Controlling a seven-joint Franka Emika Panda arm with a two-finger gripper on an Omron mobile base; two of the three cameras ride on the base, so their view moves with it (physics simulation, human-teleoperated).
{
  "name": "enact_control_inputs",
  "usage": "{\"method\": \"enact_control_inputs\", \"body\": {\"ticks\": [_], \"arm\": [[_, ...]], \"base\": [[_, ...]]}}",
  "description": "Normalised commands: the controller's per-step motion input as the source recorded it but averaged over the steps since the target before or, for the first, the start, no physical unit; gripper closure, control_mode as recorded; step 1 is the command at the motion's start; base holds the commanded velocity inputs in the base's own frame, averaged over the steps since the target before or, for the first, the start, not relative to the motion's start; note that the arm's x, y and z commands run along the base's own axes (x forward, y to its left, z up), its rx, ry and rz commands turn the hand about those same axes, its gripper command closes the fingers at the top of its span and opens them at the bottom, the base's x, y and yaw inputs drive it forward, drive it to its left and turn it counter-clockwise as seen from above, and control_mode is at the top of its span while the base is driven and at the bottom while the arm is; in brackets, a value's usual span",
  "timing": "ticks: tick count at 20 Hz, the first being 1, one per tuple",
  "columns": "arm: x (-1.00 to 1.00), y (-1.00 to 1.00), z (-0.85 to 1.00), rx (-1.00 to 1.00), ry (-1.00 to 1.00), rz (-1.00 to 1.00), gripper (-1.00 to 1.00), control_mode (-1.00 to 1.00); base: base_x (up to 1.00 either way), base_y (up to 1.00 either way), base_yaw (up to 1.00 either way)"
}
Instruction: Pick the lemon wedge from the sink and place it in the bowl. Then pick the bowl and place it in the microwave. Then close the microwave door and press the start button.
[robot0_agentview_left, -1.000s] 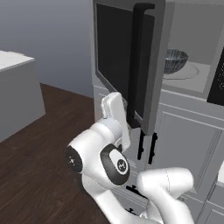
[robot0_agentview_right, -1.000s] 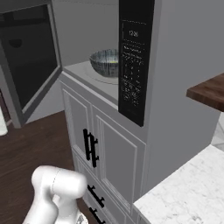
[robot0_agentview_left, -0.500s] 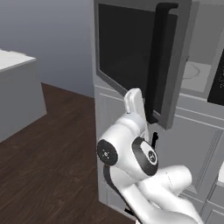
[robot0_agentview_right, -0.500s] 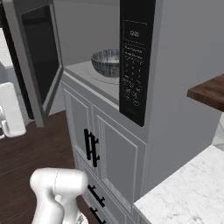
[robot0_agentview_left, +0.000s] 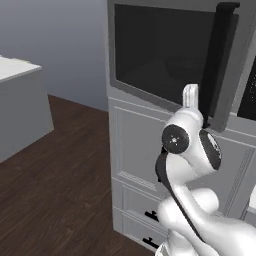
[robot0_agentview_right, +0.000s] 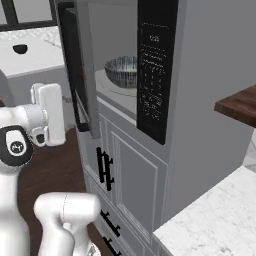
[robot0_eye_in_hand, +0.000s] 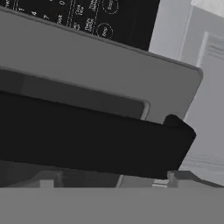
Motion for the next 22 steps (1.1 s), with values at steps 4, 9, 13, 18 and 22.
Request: {"method": "enact_control_inputs", "body": {"ticks": [4, 9, 13, 18, 22], "arm": [[0.63, -0.97, 0.71, 0.33, -0.04, 0.0, -1.0, -1.0], [0.51, -0.45, 0.49, 0.19, -0.13, 0.0, -1.0, -1.0], [0.69, -0.16, 0.3, 0.13, -0.05, 0.0, -1.0, -1.0], [0.83, -0.29, 0.11, 0.11, 0.0, 0.0, -1.0, -1.0], [0.97, -0.4, -0.08, 0.07, 0.0, 0.0, -1.0, -1.0]], "base": [[0.0, 0.0, 0.0], [0.0, 0.0, 0.0], [0.0, 0.0, 0.0], [0.0, 0.0, 0.0], [0.0, 0.0, 0.0]]}}
